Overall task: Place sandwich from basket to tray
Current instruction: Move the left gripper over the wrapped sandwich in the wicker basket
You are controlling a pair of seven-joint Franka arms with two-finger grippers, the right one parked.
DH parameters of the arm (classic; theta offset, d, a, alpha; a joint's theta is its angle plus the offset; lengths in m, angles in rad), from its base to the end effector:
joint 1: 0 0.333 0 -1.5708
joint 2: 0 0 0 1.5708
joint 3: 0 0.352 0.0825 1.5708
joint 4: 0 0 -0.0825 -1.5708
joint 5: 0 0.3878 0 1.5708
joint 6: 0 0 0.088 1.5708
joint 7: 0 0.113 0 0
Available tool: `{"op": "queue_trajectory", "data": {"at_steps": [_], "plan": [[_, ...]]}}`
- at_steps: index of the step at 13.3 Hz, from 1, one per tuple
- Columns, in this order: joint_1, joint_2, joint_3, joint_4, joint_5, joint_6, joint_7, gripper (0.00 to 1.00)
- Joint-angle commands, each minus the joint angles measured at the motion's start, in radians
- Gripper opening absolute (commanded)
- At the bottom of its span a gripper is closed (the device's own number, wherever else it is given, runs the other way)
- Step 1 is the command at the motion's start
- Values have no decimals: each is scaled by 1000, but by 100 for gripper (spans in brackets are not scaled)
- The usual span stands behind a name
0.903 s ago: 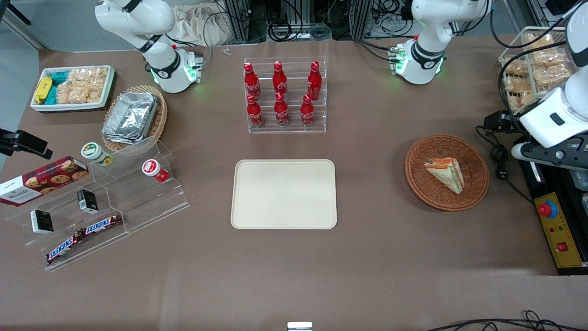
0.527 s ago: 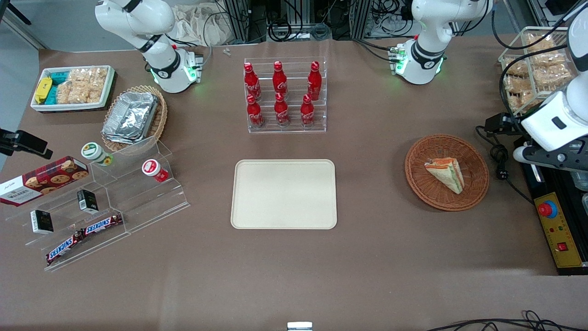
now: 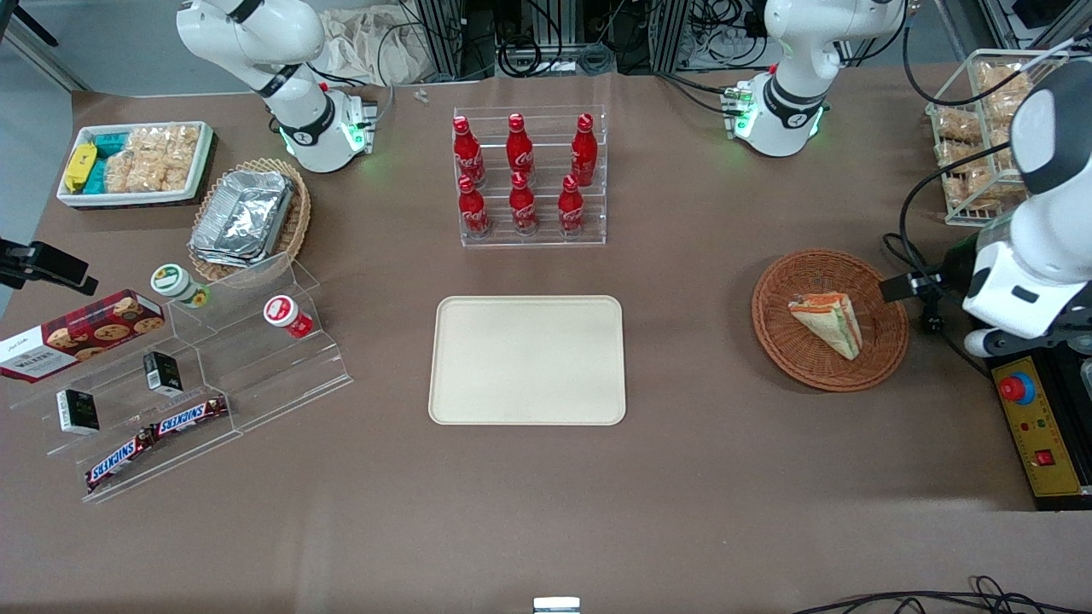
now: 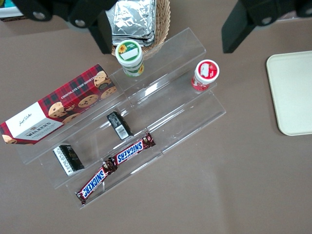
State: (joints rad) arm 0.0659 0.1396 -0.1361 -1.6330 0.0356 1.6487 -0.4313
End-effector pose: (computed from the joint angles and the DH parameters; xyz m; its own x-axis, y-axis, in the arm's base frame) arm 0.5994 -0.0335 0.5509 0.9309 0.3501 -0.1044 0.3448 -0.9364 -0.0657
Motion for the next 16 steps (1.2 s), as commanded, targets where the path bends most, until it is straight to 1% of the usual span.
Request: {"op": "queue_trajectory", "data": {"at_steps": [1,3,4,6,8,10,12,16], "plan": [[72,-126,-2,-209,-54,117,-144,100],[74,-162,-2,-350,-49,272,-170,100],[78,-163,-2,-401,-51,328,-219,100],[81,-143,-2,-471,-49,458,-324,100],[80,-82,-2,-490,-48,557,-505,100],[80,-51,-4,-524,-48,614,-590,100],[80,-52,-2,-593,-48,640,-596,100],[75,-5,-4,-613,-46,689,-649,100]]}}
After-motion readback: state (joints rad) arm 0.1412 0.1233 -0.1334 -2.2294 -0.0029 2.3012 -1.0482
